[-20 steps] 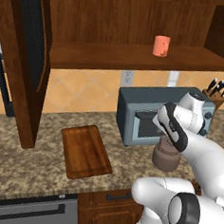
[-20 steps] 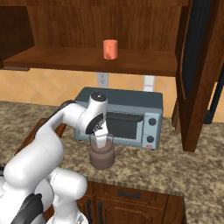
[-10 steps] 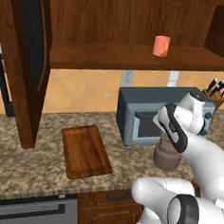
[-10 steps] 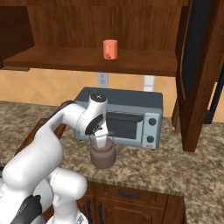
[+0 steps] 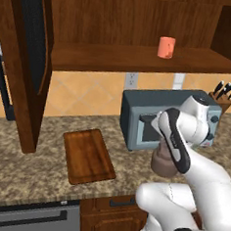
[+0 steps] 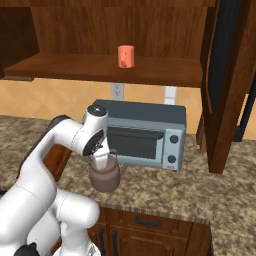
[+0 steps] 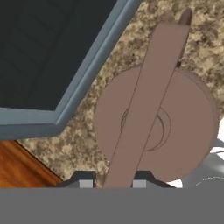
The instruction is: Pick the kettle from the counter and place it on the tray. Then pick the mug from the cabinet and place it on the tray. Then close the cabinet doors.
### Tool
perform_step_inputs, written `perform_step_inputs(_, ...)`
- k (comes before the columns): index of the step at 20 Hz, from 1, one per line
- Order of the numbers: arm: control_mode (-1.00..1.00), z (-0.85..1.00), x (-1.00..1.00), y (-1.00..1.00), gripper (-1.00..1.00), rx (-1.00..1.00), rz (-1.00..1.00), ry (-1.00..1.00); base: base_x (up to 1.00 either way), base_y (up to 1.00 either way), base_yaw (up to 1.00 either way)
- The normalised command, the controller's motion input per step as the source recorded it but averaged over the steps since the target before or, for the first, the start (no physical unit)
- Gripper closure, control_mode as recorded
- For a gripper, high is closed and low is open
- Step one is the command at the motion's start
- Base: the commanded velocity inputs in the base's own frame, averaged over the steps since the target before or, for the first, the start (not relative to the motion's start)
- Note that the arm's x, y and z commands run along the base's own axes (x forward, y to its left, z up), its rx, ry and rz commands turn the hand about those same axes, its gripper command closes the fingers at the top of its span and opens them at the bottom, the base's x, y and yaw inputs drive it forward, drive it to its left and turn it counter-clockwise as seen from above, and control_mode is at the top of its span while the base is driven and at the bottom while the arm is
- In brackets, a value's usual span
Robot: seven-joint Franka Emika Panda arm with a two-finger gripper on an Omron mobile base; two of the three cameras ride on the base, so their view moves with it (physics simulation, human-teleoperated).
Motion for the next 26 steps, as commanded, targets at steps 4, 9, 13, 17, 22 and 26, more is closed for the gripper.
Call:
perform_step_inputs(4,-1.00,0.36,-0.44,1.00,1.00,-0.01,0.02,0.01,0.00,0.00,0.00)
perform_step_inputs(9,-1.00,0.39,-0.05,0.98,1.00,0.00,0.32,0.10,0.00,0.00,0.00)
perform_step_inputs(13,-1.00,0.27,0.00,0.95,1.00,0.00,0.57,0.10,0.00,0.00,0.00)
perform_step_inputs(17,-1.00,0.20,0.00,0.95,1.00,0.00,0.67,0.09,0.00,0.00,0.00)
perform_step_inputs(22,-1.00,0.02,0.00,0.79,1.00,-0.01,0.33,-0.08,0.00,0.00,0.00)
perform_step_inputs(26,-1.00,0.00,0.00,0.14,1.00,0.00,-0.01,-0.22,0.00,0.00,0.00)
